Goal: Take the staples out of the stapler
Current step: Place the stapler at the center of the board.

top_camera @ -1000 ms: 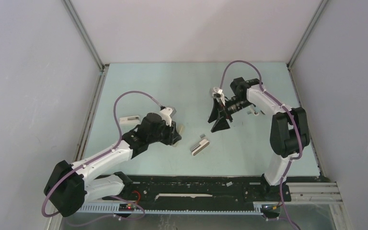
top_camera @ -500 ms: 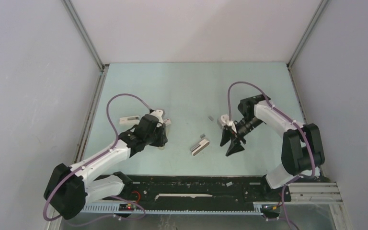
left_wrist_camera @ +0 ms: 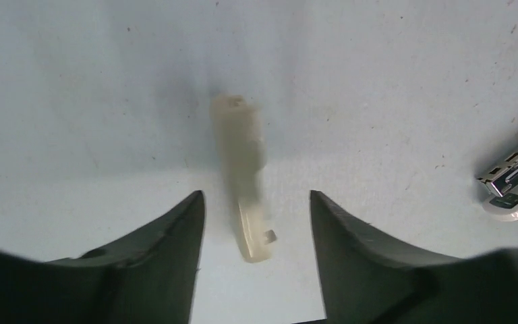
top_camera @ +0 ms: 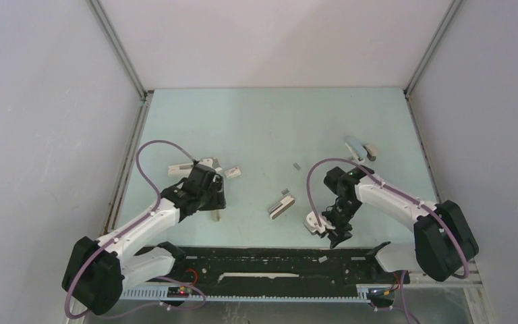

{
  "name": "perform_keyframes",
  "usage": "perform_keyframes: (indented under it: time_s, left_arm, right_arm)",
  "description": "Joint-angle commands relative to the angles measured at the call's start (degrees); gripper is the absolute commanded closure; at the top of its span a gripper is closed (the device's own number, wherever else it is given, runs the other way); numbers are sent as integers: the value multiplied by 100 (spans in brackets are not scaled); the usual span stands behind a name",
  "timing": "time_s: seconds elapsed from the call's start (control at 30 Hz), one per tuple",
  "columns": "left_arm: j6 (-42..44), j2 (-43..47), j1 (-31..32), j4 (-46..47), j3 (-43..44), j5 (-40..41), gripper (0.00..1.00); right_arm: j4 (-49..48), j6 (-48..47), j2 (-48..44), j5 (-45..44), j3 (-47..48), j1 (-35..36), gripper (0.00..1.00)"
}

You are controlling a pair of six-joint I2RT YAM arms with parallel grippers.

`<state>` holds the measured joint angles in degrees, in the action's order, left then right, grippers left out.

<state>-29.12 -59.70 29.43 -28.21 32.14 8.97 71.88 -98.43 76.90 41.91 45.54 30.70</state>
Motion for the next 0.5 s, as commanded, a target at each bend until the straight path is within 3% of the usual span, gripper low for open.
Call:
perform_keyframes:
  time_s: [0.0, 0.13, 0.47]
  left_arm:
    - [-253, 142, -34, -121, -118, 183, 31]
    - [-296, 431, -39, -178, -133, 251, 25]
    - [-379, 963, -32, -335, -222, 308, 23]
  right_arm:
    - [-441, 297, -287, -368, -246, 364, 47]
    - [-1038, 1038, -418, -544, -514, 951, 48]
    - [-1760, 2251, -713, -942, -870, 2064, 48]
